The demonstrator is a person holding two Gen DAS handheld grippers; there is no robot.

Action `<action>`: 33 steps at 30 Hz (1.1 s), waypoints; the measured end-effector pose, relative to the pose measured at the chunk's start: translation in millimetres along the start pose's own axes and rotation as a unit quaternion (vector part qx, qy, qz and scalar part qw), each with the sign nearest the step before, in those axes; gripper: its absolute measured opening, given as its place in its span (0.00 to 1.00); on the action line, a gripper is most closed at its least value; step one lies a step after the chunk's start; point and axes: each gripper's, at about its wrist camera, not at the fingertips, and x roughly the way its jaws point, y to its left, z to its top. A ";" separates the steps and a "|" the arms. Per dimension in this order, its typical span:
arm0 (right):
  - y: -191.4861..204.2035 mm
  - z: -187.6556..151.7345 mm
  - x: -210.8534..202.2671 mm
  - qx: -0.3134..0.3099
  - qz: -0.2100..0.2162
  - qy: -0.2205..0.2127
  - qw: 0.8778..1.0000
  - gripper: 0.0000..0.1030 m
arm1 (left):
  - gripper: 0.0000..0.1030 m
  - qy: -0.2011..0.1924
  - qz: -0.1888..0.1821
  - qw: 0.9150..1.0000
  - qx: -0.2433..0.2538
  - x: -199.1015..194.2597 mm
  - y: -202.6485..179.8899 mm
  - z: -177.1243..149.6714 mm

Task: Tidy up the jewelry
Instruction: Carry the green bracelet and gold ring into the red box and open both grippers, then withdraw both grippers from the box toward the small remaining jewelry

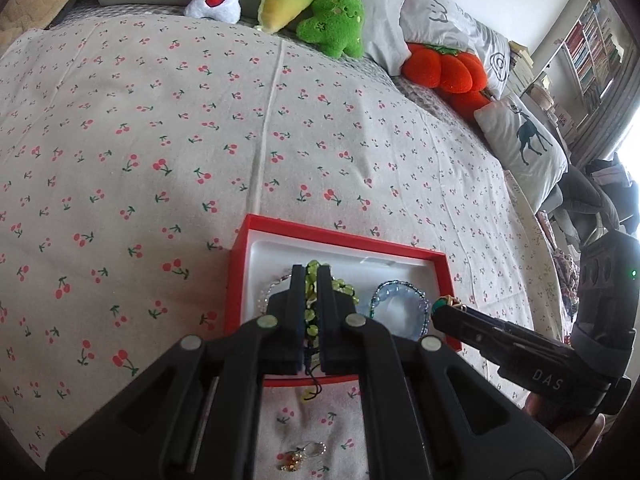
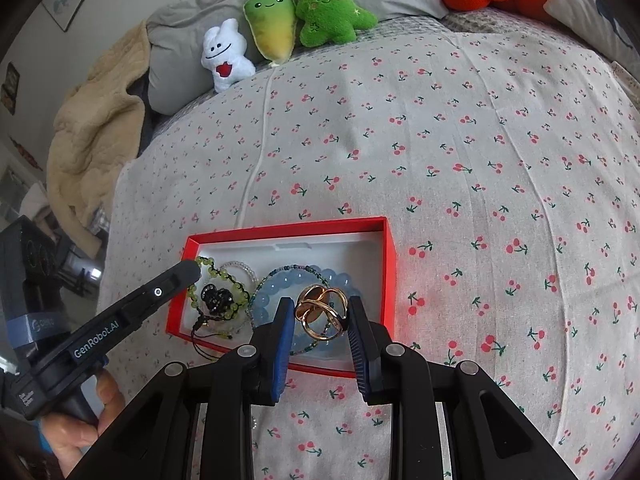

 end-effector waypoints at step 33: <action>0.4 -36.7 -64.7 -0.020 -0.057 -0.030 0.998 0.78 | 0.95 0.013 0.137 0.990 0.040 -68.1 -1.7 -53.1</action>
